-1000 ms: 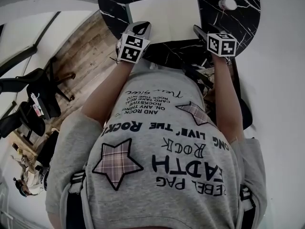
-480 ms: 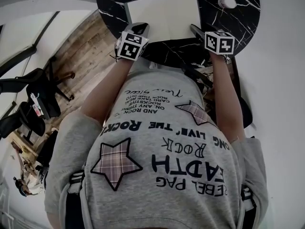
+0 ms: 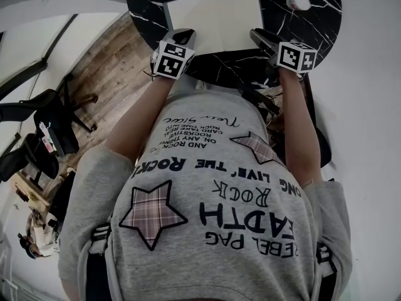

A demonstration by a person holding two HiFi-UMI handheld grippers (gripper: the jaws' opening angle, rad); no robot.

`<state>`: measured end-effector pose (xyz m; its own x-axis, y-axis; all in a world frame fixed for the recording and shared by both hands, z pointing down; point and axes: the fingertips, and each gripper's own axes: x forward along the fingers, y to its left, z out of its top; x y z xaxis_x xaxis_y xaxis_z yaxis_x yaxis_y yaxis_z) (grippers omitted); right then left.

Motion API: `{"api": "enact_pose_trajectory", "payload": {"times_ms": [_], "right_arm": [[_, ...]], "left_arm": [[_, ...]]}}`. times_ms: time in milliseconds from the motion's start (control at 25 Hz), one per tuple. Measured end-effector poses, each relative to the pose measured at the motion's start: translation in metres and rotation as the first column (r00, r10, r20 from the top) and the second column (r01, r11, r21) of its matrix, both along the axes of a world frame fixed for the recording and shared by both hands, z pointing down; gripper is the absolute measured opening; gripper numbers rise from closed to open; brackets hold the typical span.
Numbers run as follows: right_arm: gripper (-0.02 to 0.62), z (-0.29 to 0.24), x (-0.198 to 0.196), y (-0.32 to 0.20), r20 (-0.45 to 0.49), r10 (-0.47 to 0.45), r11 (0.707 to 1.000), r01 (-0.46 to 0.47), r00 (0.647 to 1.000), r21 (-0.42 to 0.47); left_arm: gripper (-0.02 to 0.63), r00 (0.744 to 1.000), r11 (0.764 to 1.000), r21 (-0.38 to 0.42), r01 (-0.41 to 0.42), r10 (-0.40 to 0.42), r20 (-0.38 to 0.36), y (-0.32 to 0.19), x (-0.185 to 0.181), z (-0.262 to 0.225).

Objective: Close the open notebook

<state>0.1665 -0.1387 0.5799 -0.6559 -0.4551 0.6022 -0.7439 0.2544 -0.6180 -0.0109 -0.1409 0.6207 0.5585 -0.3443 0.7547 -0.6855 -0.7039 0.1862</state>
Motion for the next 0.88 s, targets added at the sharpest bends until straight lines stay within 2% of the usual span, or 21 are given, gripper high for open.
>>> {"api": "enact_pose_trajectory", "payload": {"times_ms": [40,160,240,400,600,880], "right_arm": [[0.101,-0.003,-0.006,0.0,0.004,-0.012,1.0,0.011,1.0,0.01],[0.107,0.005,-0.006,0.001,-0.128,-0.049,0.998,0.052,0.991,0.026],[0.155,0.013,0.001,0.004,-0.198,-0.059,0.998,0.06,0.978,0.003],[0.198,0.025,0.018,0.007,-0.288,-0.046,0.999,0.04,0.957,-0.026],[0.209,0.034,0.024,0.006,-0.342,-0.042,0.998,0.025,0.939,-0.053],[0.209,0.035,0.022,0.007,-0.345,-0.026,0.998,0.007,0.938,-0.056]], "left_arm": [[0.009,1.0,1.0,0.0,-0.002,0.002,0.0,0.0,0.0,0.0],[0.009,1.0,1.0,0.006,-0.001,0.001,-0.005,-0.001,0.0,0.0],[0.009,1.0,1.0,0.007,-0.003,0.003,-0.006,-0.001,0.0,0.0],[0.009,1.0,1.0,0.008,-0.009,0.009,-0.005,-0.001,0.0,0.0],[0.009,1.0,1.0,0.011,-0.01,0.01,-0.01,-0.001,0.001,0.0],[0.009,1.0,1.0,0.013,-0.005,0.005,0.0,0.001,-0.001,0.005]]}}
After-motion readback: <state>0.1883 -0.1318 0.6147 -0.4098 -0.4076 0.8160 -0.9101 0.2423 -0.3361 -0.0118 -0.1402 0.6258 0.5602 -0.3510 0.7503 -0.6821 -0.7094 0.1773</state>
